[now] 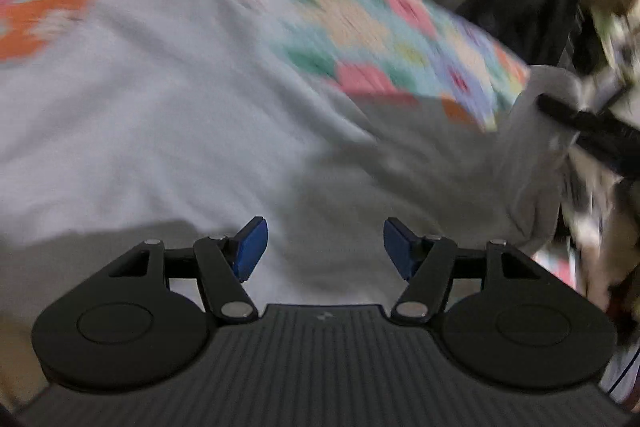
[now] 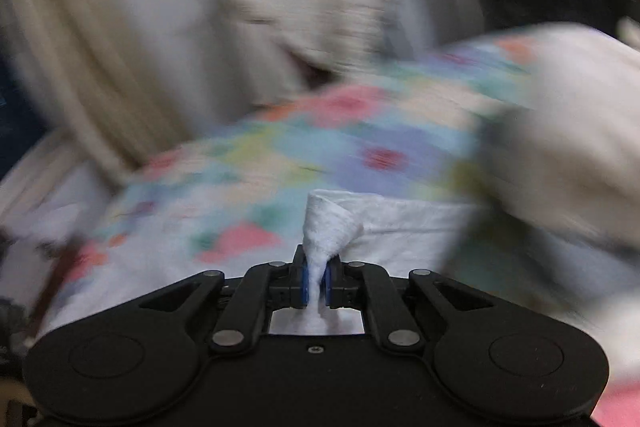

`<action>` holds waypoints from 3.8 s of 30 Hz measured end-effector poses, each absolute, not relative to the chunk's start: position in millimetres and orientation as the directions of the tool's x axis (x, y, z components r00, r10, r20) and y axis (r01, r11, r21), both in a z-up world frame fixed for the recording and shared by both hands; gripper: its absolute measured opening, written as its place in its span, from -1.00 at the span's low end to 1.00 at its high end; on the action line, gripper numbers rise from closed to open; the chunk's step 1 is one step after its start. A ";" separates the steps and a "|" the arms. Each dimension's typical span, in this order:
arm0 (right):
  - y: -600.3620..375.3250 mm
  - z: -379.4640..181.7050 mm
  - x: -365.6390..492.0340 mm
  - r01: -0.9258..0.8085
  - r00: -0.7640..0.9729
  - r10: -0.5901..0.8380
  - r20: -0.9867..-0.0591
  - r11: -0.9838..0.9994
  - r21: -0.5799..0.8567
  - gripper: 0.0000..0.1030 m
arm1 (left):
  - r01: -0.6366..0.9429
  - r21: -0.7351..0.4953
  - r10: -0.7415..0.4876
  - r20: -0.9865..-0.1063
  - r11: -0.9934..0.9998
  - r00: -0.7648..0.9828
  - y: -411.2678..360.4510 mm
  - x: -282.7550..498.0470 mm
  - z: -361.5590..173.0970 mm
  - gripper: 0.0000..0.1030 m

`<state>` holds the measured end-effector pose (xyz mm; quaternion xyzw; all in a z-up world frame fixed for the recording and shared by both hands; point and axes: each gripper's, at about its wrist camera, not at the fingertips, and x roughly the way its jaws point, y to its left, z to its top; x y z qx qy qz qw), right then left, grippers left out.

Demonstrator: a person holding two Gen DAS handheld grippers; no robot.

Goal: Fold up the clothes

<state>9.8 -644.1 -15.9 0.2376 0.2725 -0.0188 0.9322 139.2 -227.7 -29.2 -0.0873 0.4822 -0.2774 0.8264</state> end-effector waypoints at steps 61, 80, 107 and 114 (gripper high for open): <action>-481.5 -79.1 113.3 -0.238 0.617 0.456 -0.641 0.885 0.401 0.05 | 0.524 -0.056 -0.333 -0.828 0.850 0.451 -189.1 261.7 -49.4 0.53; -506.1 -130.8 114.6 -0.154 0.625 0.439 -0.645 0.880 0.450 -0.82 | 0.320 0.066 -0.162 -0.755 0.945 0.635 -161.2 260.9 -54.5 -0.27; -512.6 -164.8 77.8 -0.048 0.497 0.632 -0.595 0.704 0.709 -0.78 | -0.107 0.304 0.305 -0.742 0.947 0.597 -119.7 103.3 -31.9 -0.03; -520.7 -169.1 76.2 0.007 0.513 0.654 -0.556 0.644 0.765 -0.76 | 0.276 0.059 -0.156 -0.704 0.959 0.693 -173.6 88.2 3.5 0.23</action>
